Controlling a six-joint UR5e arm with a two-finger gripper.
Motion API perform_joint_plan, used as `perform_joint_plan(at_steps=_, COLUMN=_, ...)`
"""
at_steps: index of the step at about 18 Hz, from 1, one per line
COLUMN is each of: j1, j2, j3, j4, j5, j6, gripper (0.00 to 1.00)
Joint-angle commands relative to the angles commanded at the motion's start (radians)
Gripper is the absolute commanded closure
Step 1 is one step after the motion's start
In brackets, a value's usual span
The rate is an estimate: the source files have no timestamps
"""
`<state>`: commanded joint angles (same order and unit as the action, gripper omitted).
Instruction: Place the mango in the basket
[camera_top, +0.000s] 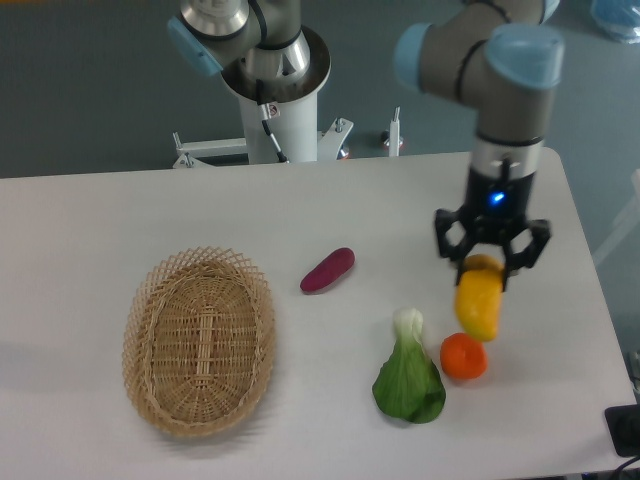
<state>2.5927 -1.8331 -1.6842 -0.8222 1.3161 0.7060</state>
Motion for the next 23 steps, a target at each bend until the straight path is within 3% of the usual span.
perform_joint_plan(at_steps=6, j1=-0.208, j2=0.006, j3=-0.054, j4=0.003, j5=0.104, j6=-0.18, gripper=0.45)
perform_joint_plan(at_steps=13, j1=-0.394, j2=0.011, j3=-0.14, j4=0.003, j5=0.175, j6=-0.24, gripper=0.45)
perform_joint_plan(at_steps=17, j1=-0.456, j2=-0.015, j3=-0.146, j4=0.003, j5=0.183, j6=-0.325, gripper=0.45)
perform_joint_plan(at_steps=23, j1=-0.505, j2=-0.09, j3=-0.143, j4=0.006, j5=0.184, j6=-0.31, gripper=0.44)
